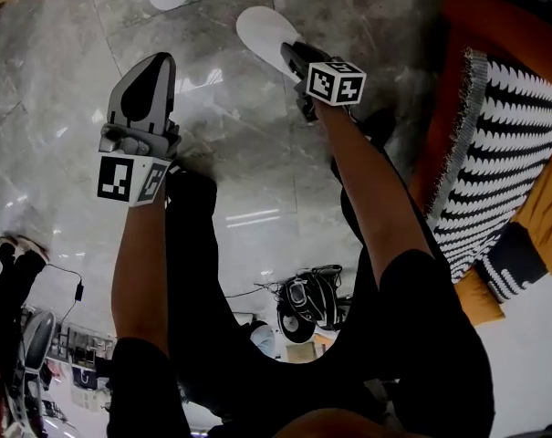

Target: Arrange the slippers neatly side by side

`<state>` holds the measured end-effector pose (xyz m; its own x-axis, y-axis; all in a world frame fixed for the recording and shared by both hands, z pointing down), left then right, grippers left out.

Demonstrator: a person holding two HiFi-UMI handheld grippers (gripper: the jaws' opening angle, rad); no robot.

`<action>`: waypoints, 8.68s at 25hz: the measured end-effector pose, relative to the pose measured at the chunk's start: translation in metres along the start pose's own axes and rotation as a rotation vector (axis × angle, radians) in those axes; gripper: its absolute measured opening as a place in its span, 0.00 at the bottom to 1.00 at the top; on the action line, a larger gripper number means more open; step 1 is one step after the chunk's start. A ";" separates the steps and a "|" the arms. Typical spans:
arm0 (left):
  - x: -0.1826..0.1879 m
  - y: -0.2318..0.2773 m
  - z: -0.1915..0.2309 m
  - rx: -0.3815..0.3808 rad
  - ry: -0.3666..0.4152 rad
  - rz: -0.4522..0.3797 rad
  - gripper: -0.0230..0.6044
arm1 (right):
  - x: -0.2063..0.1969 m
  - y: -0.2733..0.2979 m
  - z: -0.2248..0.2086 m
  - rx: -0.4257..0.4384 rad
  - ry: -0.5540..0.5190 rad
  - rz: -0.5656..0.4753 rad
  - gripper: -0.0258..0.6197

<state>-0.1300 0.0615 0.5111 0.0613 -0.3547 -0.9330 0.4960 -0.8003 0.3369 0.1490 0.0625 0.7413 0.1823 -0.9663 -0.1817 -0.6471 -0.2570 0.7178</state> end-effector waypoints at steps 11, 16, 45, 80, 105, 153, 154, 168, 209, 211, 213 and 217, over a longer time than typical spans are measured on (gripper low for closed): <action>-0.001 -0.011 -0.004 -0.004 0.003 0.014 0.06 | 0.007 -0.008 0.021 0.047 -0.157 0.046 0.10; 0.004 -0.019 -0.006 0.008 -0.001 0.007 0.06 | 0.014 -0.013 0.044 0.086 -0.402 0.161 0.10; -0.014 -0.040 0.010 0.074 -0.030 0.016 0.06 | -0.014 0.042 0.068 0.221 -0.922 0.625 0.21; -0.033 -0.049 0.062 0.152 -0.045 -0.034 0.06 | 0.191 0.173 0.210 0.220 -1.185 0.443 0.26; -0.008 -0.066 0.051 0.134 -0.063 0.004 0.06 | 0.132 0.124 0.189 0.217 -0.966 0.370 0.09; 0.296 -0.185 0.035 0.028 -0.029 -0.189 0.06 | 0.160 -0.286 0.451 0.306 -0.804 -0.291 0.09; 0.317 -0.200 0.039 0.022 -0.028 -0.207 0.06 | 0.158 -0.307 0.481 0.317 -0.814 -0.325 0.09; 0.575 -0.363 0.057 -0.021 0.102 -0.395 0.06 | 0.132 -0.559 0.772 0.312 -1.046 -0.797 0.09; 0.609 -0.481 -0.217 0.011 0.260 -0.473 0.06 | -0.068 -0.772 0.668 0.295 -0.867 -0.948 0.09; 0.602 -0.483 -0.218 0.002 0.250 -0.473 0.06 | -0.073 -0.768 0.672 0.292 -0.876 -0.929 0.09; 0.594 -0.483 -0.217 -0.007 0.235 -0.454 0.06 | -0.074 -0.767 0.673 0.287 -0.873 -0.918 0.09; 0.588 -0.489 -0.213 -0.019 0.198 -0.446 0.06 | -0.075 -0.765 0.682 0.287 -0.863 -0.916 0.09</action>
<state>-0.1524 0.3473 -0.2291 0.0021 0.1214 -0.9926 0.5272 -0.8436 -0.1021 0.1252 0.3226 -0.2524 0.1766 -0.1058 -0.9786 -0.6956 -0.7168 -0.0480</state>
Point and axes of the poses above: the fingertips, and each gripper's own axes: y forward along the fingers, z to its left, x out of its top, the point moved 7 cm from there along -y, backward along the fingers, and after that the axes turned 11 degrees about y, right-handed, at the moved point
